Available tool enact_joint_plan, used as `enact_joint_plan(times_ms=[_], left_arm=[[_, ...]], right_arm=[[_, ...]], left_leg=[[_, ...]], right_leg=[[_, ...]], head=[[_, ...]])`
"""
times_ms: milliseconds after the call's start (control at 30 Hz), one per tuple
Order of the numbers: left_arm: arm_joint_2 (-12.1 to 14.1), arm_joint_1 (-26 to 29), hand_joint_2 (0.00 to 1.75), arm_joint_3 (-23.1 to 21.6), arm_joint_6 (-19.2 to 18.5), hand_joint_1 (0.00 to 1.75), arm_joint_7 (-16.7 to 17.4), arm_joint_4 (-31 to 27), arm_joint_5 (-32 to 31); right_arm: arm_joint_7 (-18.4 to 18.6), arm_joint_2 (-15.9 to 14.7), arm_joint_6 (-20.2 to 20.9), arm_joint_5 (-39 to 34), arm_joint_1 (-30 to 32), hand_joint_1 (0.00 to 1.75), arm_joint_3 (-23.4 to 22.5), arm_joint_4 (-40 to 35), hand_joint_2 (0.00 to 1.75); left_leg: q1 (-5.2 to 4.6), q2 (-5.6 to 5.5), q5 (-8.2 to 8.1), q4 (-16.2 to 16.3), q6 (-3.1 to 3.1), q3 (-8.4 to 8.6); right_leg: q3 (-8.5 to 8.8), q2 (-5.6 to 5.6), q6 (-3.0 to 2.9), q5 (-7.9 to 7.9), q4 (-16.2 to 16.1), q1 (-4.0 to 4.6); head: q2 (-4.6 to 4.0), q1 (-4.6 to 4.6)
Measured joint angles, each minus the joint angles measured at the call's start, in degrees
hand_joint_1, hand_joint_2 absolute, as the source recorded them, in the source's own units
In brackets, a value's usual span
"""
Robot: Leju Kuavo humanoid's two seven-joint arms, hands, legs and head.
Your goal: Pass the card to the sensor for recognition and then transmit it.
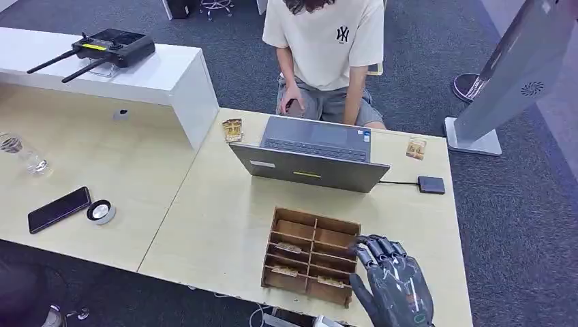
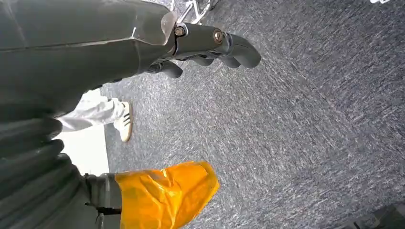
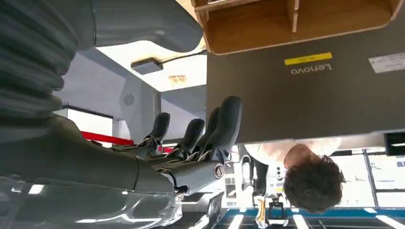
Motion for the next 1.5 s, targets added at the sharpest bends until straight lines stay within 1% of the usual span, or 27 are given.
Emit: enact_joint_plan(times_ms=[267, 300, 367, 400, 433, 500, 567, 600, 633, 700, 800, 833, 900, 1000, 1033, 1067, 1133, 1167, 1200, 1233, 1300, 1433, 1467, 1500], left_arm=[[0.39, -0.04, 1.75, -1.35, 0.09, 0.00, 0.15, 0.02, 0.75], [0.44, -0.04, 1.75, -1.38, 0.09, 0.00, 0.15, 0.02, 0.77], [0.50, -0.04, 1.75, -1.57, 0.09, 0.00, 0.18, 0.02, 1.14], [0.55, -0.04, 1.75, -1.70, 0.13, 0.00, 0.22, 0.02, 1.38], [0.57, -0.04, 1.75, -1.84, 0.17, 0.00, 0.26, 0.02, 1.64], [0.63, -0.05, 1.75, -2.30, 0.24, 0.00, 0.66, 0.02, 1.97], [0.79, -0.06, 1.75, -2.84, 0.24, 0.00, 0.83, 0.02, 2.43], [0.85, -0.06, 1.75, -3.06, 0.24, 0.00, 0.87, 0.02, 2.69], [0.92, -0.06, 1.75, -3.23, 0.24, 0.00, 1.03, 0.02, 2.78], [0.98, -0.06, 1.75, -3.71, 0.24, 0.00, 1.20, 0.02, 3.13], [1.11, -0.07, 1.75, -4.44, 0.24, 0.00, 1.42, 0.02, 3.89], [1.16, -0.07, 1.75, -4.64, 0.26, 0.00, 1.62, 0.02, 4.14], [1.36, -0.07, 1.75, -5.18, 0.26, 0.00, 1.90, 0.02, 4.55], [1.64, -0.05, 1.75, -5.99, 0.29, 0.00, 2.60, 0.02, 5.01], [1.77, 0.01, 1.75, -6.21, 0.26, 0.00, 2.77, 0.02, 5.18], [1.90, 0.06, 1.75, -6.47, 0.26, 0.00, 3.04, 0.02, 5.36], [2.16, 0.18, 1.75, -6.97, 0.22, 0.00, 3.24, 0.02, 5.82], [2.27, 0.21, 1.75, -7.15, 0.17, 0.00, 3.26, 0.02, 5.93], [2.32, 0.22, 1.75, -7.30, 0.13, 0.00, 3.28, 0.02, 5.99], [2.36, 0.23, 1.75, -7.41, 0.11, 0.00, 3.30, 0.02, 6.06], [2.40, 0.22, 1.75, -7.67, 0.04, 0.00, 3.50, 0.02, 6.21], [2.62, 0.24, 1.75, -8.37, -0.02, 0.00, 3.85, 0.02, 6.45], [2.69, 0.24, 1.75, -8.46, -0.02, 0.00, 3.85, 0.02, 6.63], [2.77, 0.24, 1.75, -8.55, -0.02, 0.00, 3.85, 0.02, 6.78]], right_arm=[[0.17, 0.00, 0.28, -0.13, -0.01, 0.72, 0.24, 1.40, 1.75], [0.17, 0.00, 0.28, -0.13, -0.01, 0.75, 0.26, 1.55, 1.75], [0.24, 0.00, 0.39, -0.22, -0.02, 0.72, 0.33, 1.73, 1.75], [0.31, 0.00, 0.48, -0.26, -0.03, 0.65, 0.35, 1.84, 1.75], [0.39, 0.00, 0.59, -0.26, -0.06, 0.65, 0.39, 1.95, 1.75], [0.63, 0.00, 1.16, -0.26, -0.23, 0.68, 0.50, 2.17, 1.75], [0.83, 0.00, 1.55, -0.26, -0.63, 0.80, 0.61, 2.47, 1.75], [0.92, 0.00, 1.77, -0.26, -0.83, 0.80, 0.68, 2.62, 1.75], [0.98, 0.00, 1.90, -0.26, -1.01, 0.84, 0.72, 2.78, 1.75], [1.11, 0.00, 2.16, -0.26, -1.26, 0.86, 0.83, 3.11, 1.75], [1.46, 0.02, 2.36, -0.28, -1.64, 0.93, 1.00, 3.61, 1.75], [1.60, 0.09, 2.43, -0.28, -1.71, 0.89, 1.03, 3.76, 1.75], [2.01, 0.24, 2.62, -0.26, -1.85, 0.89, 1.11, 4.13, 1.75], [2.32, 1.07, 1.93, -0.11, -1.93, 0.94, 1.20, 6.10, 1.75], [2.14, 1.44, 1.53, -0.11, -1.92, 0.93, 1.27, 7.10, 1.75], [1.75, 1.75, 1.01, -0.11, -1.90, 0.86, 1.31, 7.84, 1.75], [1.20, 2.73, -0.24, 0.00, -1.91, 0.87, 1.35, 9.67, 1.75], [0.96, 3.32, -0.50, 0.18, -1.91, 0.82, 1.40, 10.63, 1.75], [0.87, 3.74, -0.66, 0.31, -1.90, 0.80, 1.44, 11.33, 1.75], [0.81, 4.07, -0.81, 0.33, -1.92, 0.84, 1.51, 11.81, 1.75], [0.81, 4.81, -0.87, 0.39, -1.94, 0.82, 1.57, 12.79, 1.75], [0.77, 5.75, -0.90, 0.44, -2.02, 0.84, 1.64, 14.04, 1.75], [0.76, 5.90, -0.96, 0.61, -2.04, 0.80, 1.64, 14.23, 1.75], [0.76, 6.08, -1.03, 0.92, -2.07, 0.84, 1.64, 14.41, 1.75]], left_leg=[[0.00, 0.00, 0.00, 0.00, 0.00, 0.00], [0.00, 0.00, 0.00, 0.00, 0.00, 0.00], [0.00, 0.00, 0.00, 0.00, 0.00, 0.00], [0.00, 0.00, 0.00, 0.00, 0.00, 0.00], [0.00, 0.00, 0.00, 0.00, 0.00, 0.00], [0.00, 0.00, 0.00, 0.00, 0.00, 0.00], [0.00, 0.00, 0.00, 0.00, 0.00, 0.00], [0.00, 0.00, 0.00, 0.00, 0.00, 0.00], [0.00, 0.00, 0.00, 0.00, 0.00, 0.00], [0.00, 0.00, 0.00, 0.00, 0.00, 0.00], [0.00, 0.00, 0.00, 0.00, 0.00, 0.00], [0.00, 0.00, 0.00, 0.00, 0.00, 0.00], [0.00, 0.00, 0.00, 0.00, 0.00, 0.00], [0.00, 0.00, 0.00, 0.00, 0.00, 0.00], [0.01, 0.00, 0.00, 0.00, 0.00, -0.01], [0.01, 0.00, 0.00, 0.00, 0.00, 0.00], [0.02, 0.00, 0.00, -0.01, 0.00, 0.00], [0.02, 0.00, 0.00, -0.01, 0.00, 0.00], [0.02, -0.01, 0.00, -0.01, 0.00, 0.00], [0.02, -0.01, 0.00, -0.01, 0.00, -0.01], [0.02, 0.00, 0.00, -0.01, 0.00, 0.00], [0.02, 0.00, 0.00, -0.01, 0.00, -0.01], [0.01, 0.00, 0.00, -0.01, 0.00, -0.01], [0.01, 0.00, 0.00, -0.01, 0.00, -0.01]], right_leg=[[0.00, 0.00, 0.00, 0.00, 0.00, 0.00], [0.00, 0.00, 0.00, 0.00, 0.00, 0.00], [0.00, 0.00, 0.00, 0.00, 0.00, 0.00], [0.00, 0.00, 0.00, 0.00, 0.00, 0.00], [0.00, 0.00, 0.00, 0.00, 0.00, 0.00], [0.00, 0.00, 0.00, 0.00, 0.00, 0.00], [0.00, 0.00, 0.00, 0.00, 0.00, 0.00], [0.00, 0.00, 0.00, 0.00, 0.00, 0.00], [0.00, 0.00, 0.00, 0.00, 0.00, 0.00], [0.00, 0.00, 0.00, 0.00, 0.00, 0.00], [0.00, 0.00, 0.00, 0.00, 0.00, 0.00], [0.00, 0.00, 0.00, 0.00, 0.00, 0.00], [0.00, 0.00, 0.00, 0.00, 0.00, 0.00], [0.00, 0.00, 0.00, 0.00, 0.00, 0.01], [0.00, 0.00, 0.00, 0.00, 0.00, 0.01], [0.00, 0.00, 0.00, 0.00, 0.00, 0.01], [0.00, 0.00, 0.00, 0.00, 0.00, 0.01], [0.00, 0.00, 0.00, 0.00, 0.01, 0.01], [-0.01, -0.01, 0.00, 0.00, 0.01, 0.01], [0.00, -0.01, 0.00, 0.00, 0.01, 0.01], [0.00, 0.00, 0.00, 0.00, 0.01, 0.02], [0.00, 0.00, 0.00, 0.00, 0.01, 0.01], [0.00, 0.00, 0.00, 0.00, 0.01, 0.01], [0.00, 0.00, 0.00, 0.00, 0.01, 0.01]], head=[[0.00, 0.00], [0.00, 0.02], [0.00, 0.02], [0.00, 0.00], [0.00, 0.02], [0.00, 0.02], [0.00, 0.02], [0.00, 0.02], [0.00, 0.02], [0.00, 0.02], [0.00, 0.02], [0.00, 0.02], [0.00, 0.02], [0.00, 0.00], [0.00, 0.02], [0.00, 0.02], [0.00, 0.02], [0.00, 0.00], [0.00, 0.02], [0.00, 0.00], [0.00, 0.02], [0.00, 0.00], [0.00, 0.02], [0.00, 0.02]])
